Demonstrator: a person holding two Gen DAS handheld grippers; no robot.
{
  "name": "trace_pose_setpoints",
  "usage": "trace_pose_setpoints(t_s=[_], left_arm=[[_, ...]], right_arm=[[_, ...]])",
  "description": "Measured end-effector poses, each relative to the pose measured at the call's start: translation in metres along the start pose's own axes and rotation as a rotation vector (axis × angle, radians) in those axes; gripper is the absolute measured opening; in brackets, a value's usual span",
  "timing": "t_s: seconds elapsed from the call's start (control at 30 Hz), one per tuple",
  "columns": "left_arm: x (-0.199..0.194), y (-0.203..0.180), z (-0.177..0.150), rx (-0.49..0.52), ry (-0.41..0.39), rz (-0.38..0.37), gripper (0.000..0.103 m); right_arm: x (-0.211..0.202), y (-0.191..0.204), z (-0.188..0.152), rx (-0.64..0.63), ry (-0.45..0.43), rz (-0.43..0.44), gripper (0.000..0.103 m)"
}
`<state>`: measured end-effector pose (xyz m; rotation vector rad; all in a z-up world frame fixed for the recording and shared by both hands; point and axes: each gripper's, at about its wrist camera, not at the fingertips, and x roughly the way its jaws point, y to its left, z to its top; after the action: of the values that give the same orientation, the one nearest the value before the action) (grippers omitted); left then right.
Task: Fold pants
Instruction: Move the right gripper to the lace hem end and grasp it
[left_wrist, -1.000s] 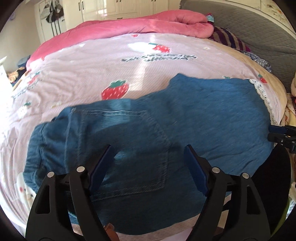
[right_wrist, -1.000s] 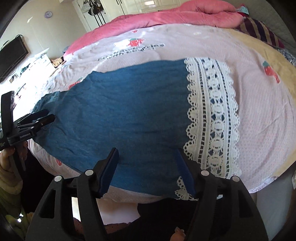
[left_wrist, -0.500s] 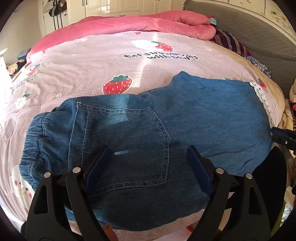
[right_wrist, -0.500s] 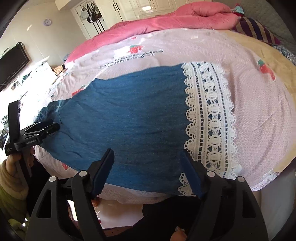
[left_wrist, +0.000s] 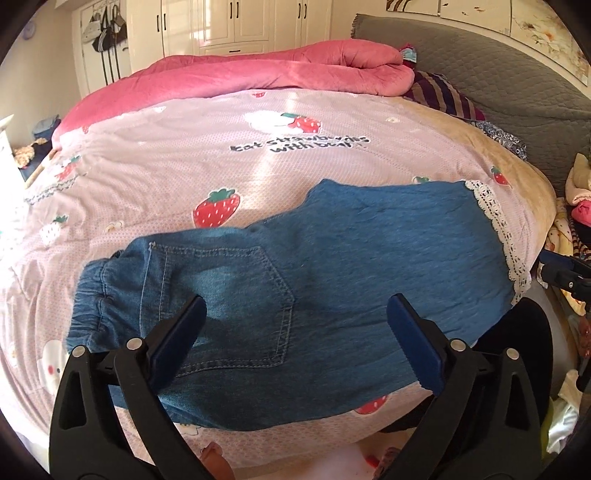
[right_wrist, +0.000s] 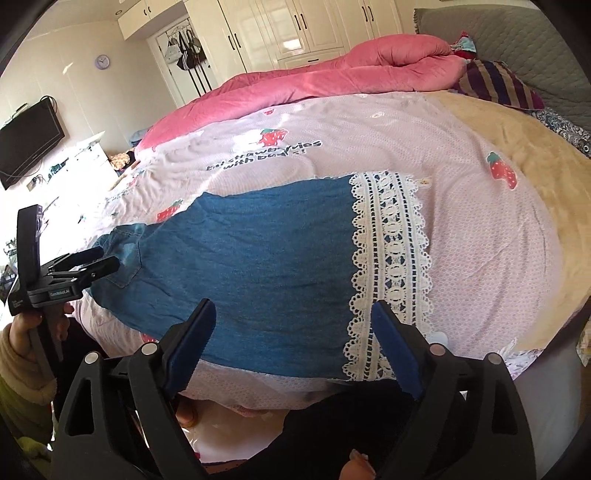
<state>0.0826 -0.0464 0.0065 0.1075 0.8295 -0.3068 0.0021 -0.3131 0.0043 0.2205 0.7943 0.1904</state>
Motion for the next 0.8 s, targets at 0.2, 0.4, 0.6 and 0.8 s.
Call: trace_pose_setpoints(t_s=[0.2, 0.4, 0.6, 0.8], left_arm=[[-0.006, -0.018, 0.011, 0.040, -0.016, -0.003, 0.093], [0.000, -0.041, 0.024, 0.084, -0.015, -0.013, 0.093], [0.012, -0.073, 0.041, 0.146, -0.017, -0.054, 0.093], [0.037, -0.112, 0.062, 0.225, -0.006, -0.117, 0.093]], right_arm=[[-0.008, -0.009, -0.004, 0.024, -0.019, 0.001, 0.089], [-0.013, -0.027, -0.009, 0.065, -0.030, -0.014, 0.091], [-0.016, -0.048, -0.017, 0.122, -0.030, -0.031, 0.092], [-0.011, -0.078, -0.028, 0.243, -0.018, -0.022, 0.092]])
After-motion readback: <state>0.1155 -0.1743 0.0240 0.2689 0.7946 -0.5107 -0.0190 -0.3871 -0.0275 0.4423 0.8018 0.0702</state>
